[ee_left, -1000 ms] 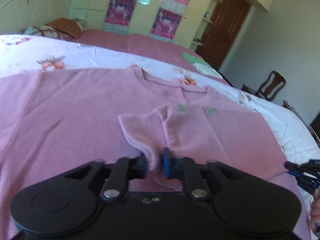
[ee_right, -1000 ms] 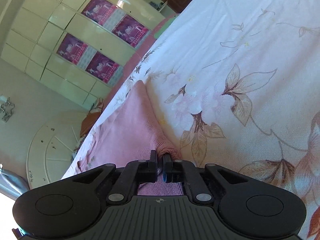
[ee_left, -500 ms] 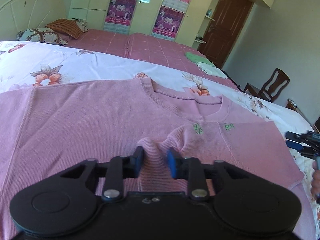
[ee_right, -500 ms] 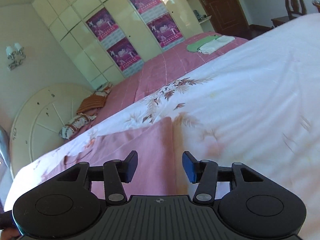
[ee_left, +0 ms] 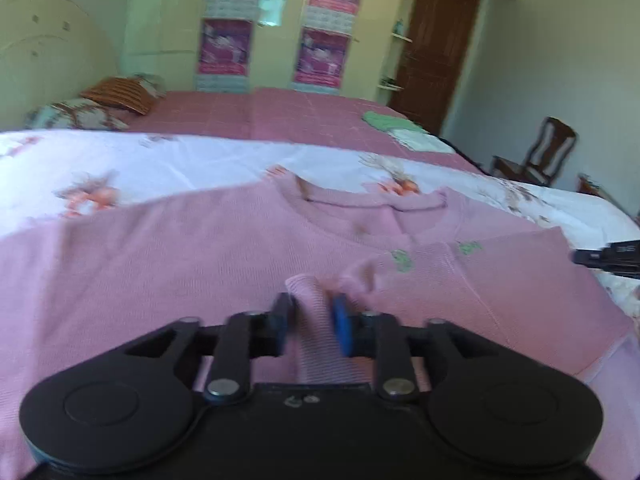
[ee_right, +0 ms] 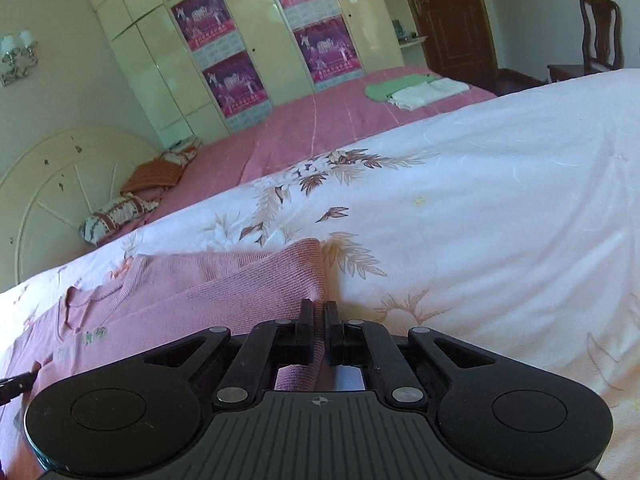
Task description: Fold small clothes
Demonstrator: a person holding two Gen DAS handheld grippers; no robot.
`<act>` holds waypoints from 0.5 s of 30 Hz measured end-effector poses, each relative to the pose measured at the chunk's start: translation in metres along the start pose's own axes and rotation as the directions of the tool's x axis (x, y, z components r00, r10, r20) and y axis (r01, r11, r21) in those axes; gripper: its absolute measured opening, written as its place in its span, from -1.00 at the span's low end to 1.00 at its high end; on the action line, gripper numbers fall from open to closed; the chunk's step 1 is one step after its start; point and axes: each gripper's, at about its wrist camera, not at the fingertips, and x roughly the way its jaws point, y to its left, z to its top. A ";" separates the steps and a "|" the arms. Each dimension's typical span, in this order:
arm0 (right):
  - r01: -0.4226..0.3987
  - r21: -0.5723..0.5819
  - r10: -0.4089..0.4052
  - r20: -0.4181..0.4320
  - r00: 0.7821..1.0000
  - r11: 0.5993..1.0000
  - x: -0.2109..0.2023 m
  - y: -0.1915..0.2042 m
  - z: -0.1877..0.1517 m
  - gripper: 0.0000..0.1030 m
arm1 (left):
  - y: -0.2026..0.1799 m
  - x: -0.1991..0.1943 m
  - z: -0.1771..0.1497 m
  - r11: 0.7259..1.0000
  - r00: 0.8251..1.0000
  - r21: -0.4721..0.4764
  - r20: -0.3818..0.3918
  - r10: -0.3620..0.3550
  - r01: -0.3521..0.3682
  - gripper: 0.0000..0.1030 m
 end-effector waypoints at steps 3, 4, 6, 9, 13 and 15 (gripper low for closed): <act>-0.009 -0.033 0.012 0.068 0.998 0.999 -0.043 0.001 0.003 -0.95 | -0.002 -0.040 -0.002 1.000 0.995 -0.026 0.100 -0.010 0.013 -0.21; -0.041 -0.052 0.044 0.068 0.997 0.998 -0.059 0.003 -0.001 -0.95 | -0.013 -0.046 -0.004 0.999 0.994 -0.013 0.096 -0.044 0.046 -0.20; -0.072 -0.104 0.077 0.041 0.996 0.992 -0.078 0.016 -0.018 -0.95 | -0.044 -0.046 -0.012 0.994 0.991 0.044 0.082 -0.105 0.102 -0.15; -0.110 -0.190 0.110 -0.009 0.994 0.976 -0.086 0.042 -0.054 -0.95 | -0.066 -0.025 -0.027 0.991 0.993 0.078 0.026 -0.115 0.113 0.00; -0.035 -0.167 0.031 -0.027 0.999 0.985 -0.078 0.031 -0.079 -0.97 | -0.045 -0.022 -0.026 0.997 0.998 0.048 0.014 -0.065 0.064 -0.08; -0.022 -0.084 0.020 -0.027 0.999 0.996 -0.084 0.024 -0.070 -0.96 | -0.042 -0.027 -0.015 0.996 0.996 0.080 0.074 -0.045 0.040 -0.01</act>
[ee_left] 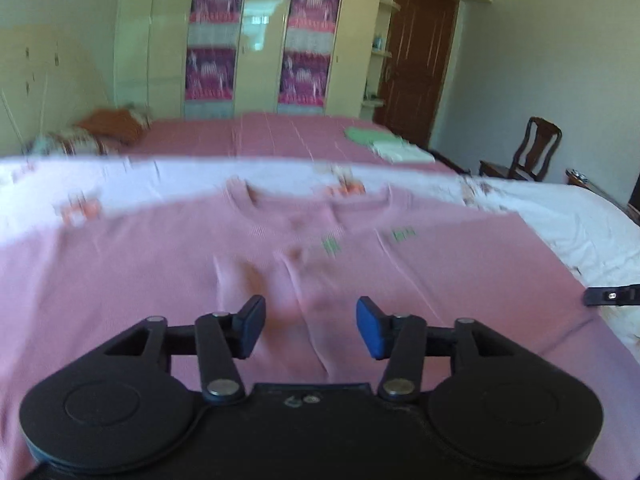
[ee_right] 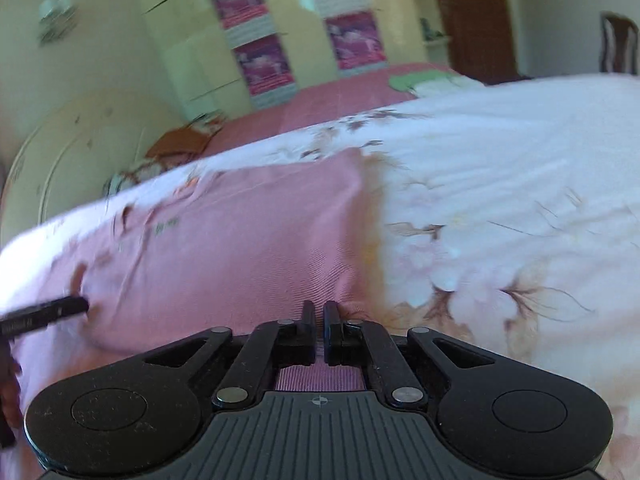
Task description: Fold small clothes
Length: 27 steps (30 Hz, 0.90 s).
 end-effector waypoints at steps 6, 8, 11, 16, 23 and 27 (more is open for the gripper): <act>0.066 -0.045 -0.066 0.003 0.998 0.997 0.027 0.007 0.014 -0.97 | 0.024 0.037 0.013 0.999 0.995 -0.038 -0.098 0.030 -0.034 -0.01; 0.064 0.017 -0.064 0.008 0.998 0.998 0.030 0.001 0.024 -0.96 | 0.016 0.025 0.018 0.999 0.998 -0.010 -0.039 0.044 -0.044 0.01; 0.049 -0.009 -0.049 0.070 0.996 0.999 0.025 0.012 0.028 -0.96 | 0.011 0.039 0.006 0.998 0.989 -0.005 -0.132 0.067 -0.068 0.01; 0.092 -0.075 -0.092 0.011 0.996 0.993 0.026 0.025 0.024 -0.96 | 0.055 -0.041 -0.004 0.985 0.995 -0.147 0.021 0.094 -0.090 0.51; 0.066 -0.018 -0.066 0.031 0.997 0.998 -0.005 0.030 0.015 -0.94 | 0.219 -0.172 -0.060 0.821 0.929 -0.459 -0.022 0.370 -0.339 0.31; 0.081 0.033 -0.082 0.031 0.996 0.996 -0.007 0.047 0.002 0.30 | 0.315 -0.221 -0.098 0.611 0.879 -0.685 -0.096 0.466 -0.398 0.08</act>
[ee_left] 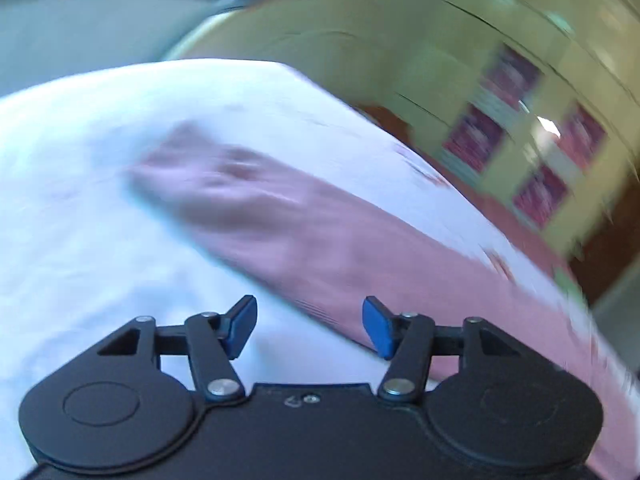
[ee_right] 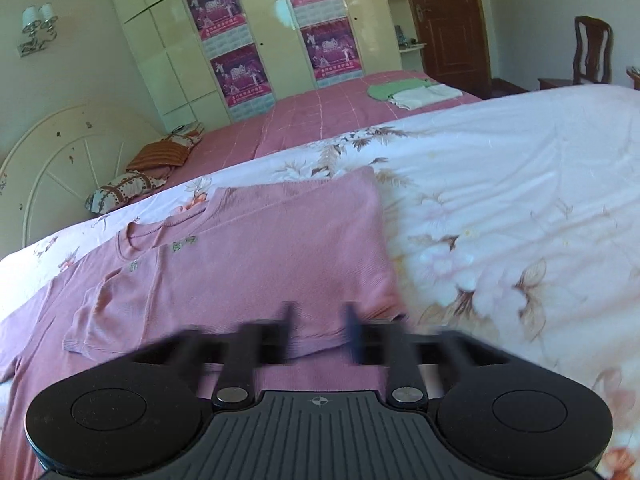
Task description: Fold small clothes
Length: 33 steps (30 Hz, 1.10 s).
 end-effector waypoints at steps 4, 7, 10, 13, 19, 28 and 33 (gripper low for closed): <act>-0.034 0.029 0.033 0.030 0.999 0.999 -0.002 0.028 -0.010 0.17 | 0.060 0.008 0.026 0.980 0.999 -0.201 0.052 0.010 0.001 0.01; -0.039 0.036 0.038 0.016 0.999 0.999 0.001 0.054 -0.013 0.01 | 0.078 0.026 0.040 0.966 0.998 -0.256 0.061 -0.019 0.034 -0.03; -0.035 0.017 0.035 0.013 0.999 0.999 0.003 0.079 -0.014 0.01 | 0.084 0.040 0.050 0.960 0.996 -0.271 0.076 -0.051 0.070 -0.06; -0.032 0.004 0.032 0.006 0.999 0.999 0.004 0.100 -0.013 0.01 | 0.086 0.056 0.061 0.963 0.996 -0.259 0.064 -0.063 0.078 -0.88; -0.026 -0.034 0.026 0.015 1.000 0.999 0.002 0.124 -0.007 0.01 | 0.080 0.058 0.072 0.974 0.991 -0.197 0.091 -0.098 0.115 -0.87; -0.013 0.018 0.013 -0.006 1.000 1.000 0.003 0.105 -0.009 0.01 | 0.049 0.063 0.076 0.989 0.990 -0.097 0.095 -0.105 0.114 -0.90; -0.019 0.052 0.019 -0.011 1.000 0.998 0.002 0.085 -0.014 0.01 | -0.035 0.048 0.066 0.980 0.980 0.128 0.105 -0.166 0.153 -0.90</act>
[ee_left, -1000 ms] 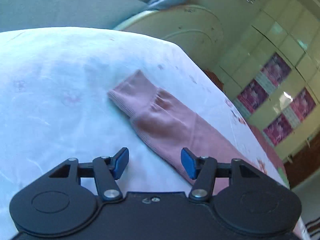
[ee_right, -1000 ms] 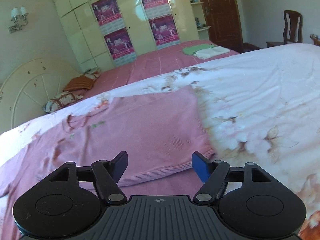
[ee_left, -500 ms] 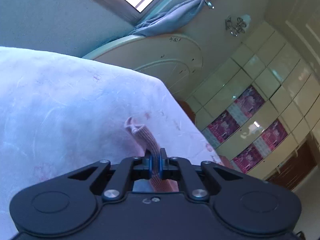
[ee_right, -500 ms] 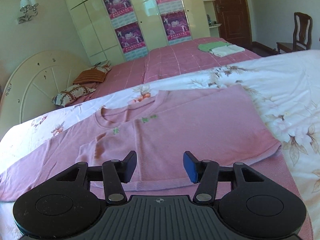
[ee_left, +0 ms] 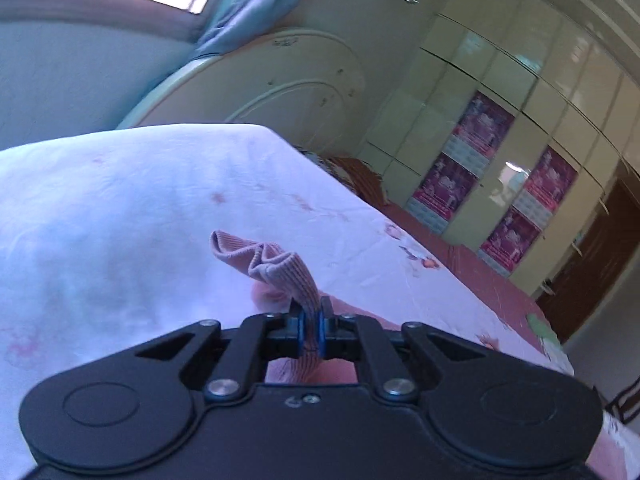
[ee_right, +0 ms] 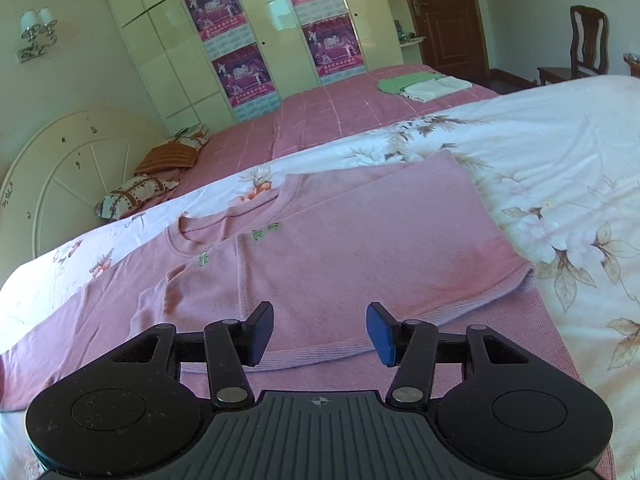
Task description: Fold small clothes
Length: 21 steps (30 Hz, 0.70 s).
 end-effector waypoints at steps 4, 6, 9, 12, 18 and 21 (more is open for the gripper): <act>-0.025 0.025 0.025 0.004 1.000 0.999 -0.005 -0.011 0.000 0.01 | -0.080 0.000 -0.020 0.983 0.995 0.159 -0.044 -0.084 0.090 -0.90; -0.039 0.039 0.039 0.012 0.999 0.998 -0.009 -0.017 0.001 0.01 | -0.124 0.000 -0.036 0.964 0.988 0.221 -0.066 -0.137 0.149 -0.90; -0.063 0.052 0.063 0.017 0.998 0.997 -0.015 -0.023 0.003 0.01 | -0.184 0.000 -0.073 0.932 0.972 0.283 -0.125 -0.199 0.227 -0.90; -0.082 0.060 0.081 0.016 0.997 0.995 -0.020 -0.028 0.003 0.01 | -0.239 0.009 -0.112 0.896 0.954 0.340 -0.193 -0.231 0.286 -0.90; -0.105 0.082 0.105 0.011 0.994 0.991 -0.030 -0.034 0.001 0.01 | -0.306 0.038 -0.182 0.819 0.907 0.427 -0.341 -0.246 0.382 -0.90; -0.130 0.105 0.130 0.000 0.991 0.986 -0.030 -0.032 0.001 0.02 | -0.317 0.042 -0.209 0.769 0.888 0.486 -0.399 -0.228 0.415 -0.50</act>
